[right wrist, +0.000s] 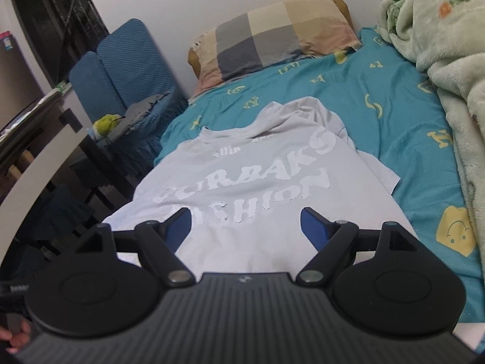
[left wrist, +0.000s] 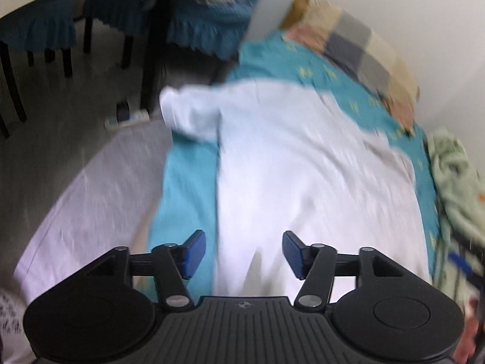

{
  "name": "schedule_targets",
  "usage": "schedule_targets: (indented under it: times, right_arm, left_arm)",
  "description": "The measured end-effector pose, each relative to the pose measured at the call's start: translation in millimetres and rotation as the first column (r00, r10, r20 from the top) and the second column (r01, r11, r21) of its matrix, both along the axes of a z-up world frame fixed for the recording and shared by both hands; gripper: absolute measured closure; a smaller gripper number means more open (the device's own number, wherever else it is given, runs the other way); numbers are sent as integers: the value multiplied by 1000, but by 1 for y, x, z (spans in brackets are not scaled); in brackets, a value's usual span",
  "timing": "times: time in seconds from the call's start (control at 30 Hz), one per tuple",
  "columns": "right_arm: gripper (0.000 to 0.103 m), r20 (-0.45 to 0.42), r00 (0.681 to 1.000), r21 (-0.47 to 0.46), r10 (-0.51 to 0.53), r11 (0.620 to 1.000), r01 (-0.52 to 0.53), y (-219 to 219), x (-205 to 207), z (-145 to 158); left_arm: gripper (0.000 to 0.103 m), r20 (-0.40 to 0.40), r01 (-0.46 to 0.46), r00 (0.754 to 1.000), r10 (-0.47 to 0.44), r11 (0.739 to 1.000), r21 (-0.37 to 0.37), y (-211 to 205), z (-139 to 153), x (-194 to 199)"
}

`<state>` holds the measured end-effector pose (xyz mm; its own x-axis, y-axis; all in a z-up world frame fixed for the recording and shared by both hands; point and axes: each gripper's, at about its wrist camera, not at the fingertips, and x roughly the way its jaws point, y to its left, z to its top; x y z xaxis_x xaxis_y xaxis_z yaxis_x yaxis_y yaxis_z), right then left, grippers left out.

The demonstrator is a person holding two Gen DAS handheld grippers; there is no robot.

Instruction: Fold clothes

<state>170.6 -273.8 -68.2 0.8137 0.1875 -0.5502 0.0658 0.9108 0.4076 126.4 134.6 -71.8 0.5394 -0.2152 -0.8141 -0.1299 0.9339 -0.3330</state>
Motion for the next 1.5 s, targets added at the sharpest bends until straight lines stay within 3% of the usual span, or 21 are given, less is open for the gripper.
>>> schedule_targets:
  times: [0.17,0.27,0.37,0.57,0.67,0.77,0.87,0.93,1.0,1.1,1.17,1.37,1.5]
  right_arm:
    - [22,58,998,-56,-12,998,15,0,-24,22]
    - [22,51,999,-43,-12,999,14,-10,-31,26]
    - [20,34,999,-7,-8,1000,8,-23,-35,28]
    - [20,-4,999,-13,-50,999,50,-37,-32,27]
    - [20,-16,998,34,-68,997,68,-49,-31,26]
    - [20,-31,995,87,-91,992,94,-62,-31,22]
    - [20,-49,993,126,-110,985,115,-77,-29,21]
    - [20,-55,991,165,-122,978,130,-92,-28,22]
    - [20,-63,987,216,-151,963,161,-109,-28,21]
    - [20,-76,980,271,-185,942,199,-133,-29,18]
    - [20,-89,975,288,-204,932,221,-145,-29,16]
    - [20,-110,973,344,-201,911,228,-163,-13,4]
    - [29,-163,968,319,-190,918,234,-167,10,-16]
  left_arm:
    - [30,-100,46,994,-39,996,72,-29,-8,-51]
    - [28,-114,71,992,-59,992,104,-38,-5,-65]
    - [26,-118,97,990,-82,988,123,-44,2,-75]
    - [25,-216,165,968,-124,969,182,-56,-14,-83]
    - [25,-256,204,955,-149,958,203,-64,-22,-84]
    - [38,-298,243,937,-180,951,192,-71,-30,-81]
    - [63,-326,286,921,-212,938,197,-75,-32,-83]
    - [96,-328,300,917,-228,936,187,-73,-27,-85]
    - [99,-316,306,918,-240,935,178,-69,-15,-86]
    - [100,-288,282,930,-230,947,155,-53,13,-89]
    - [100,-299,263,932,-202,948,177,-40,28,-92]
    - [96,-308,239,937,-165,946,219,-28,32,-97]
    - [78,-252,212,955,-157,955,207,-34,41,-101]
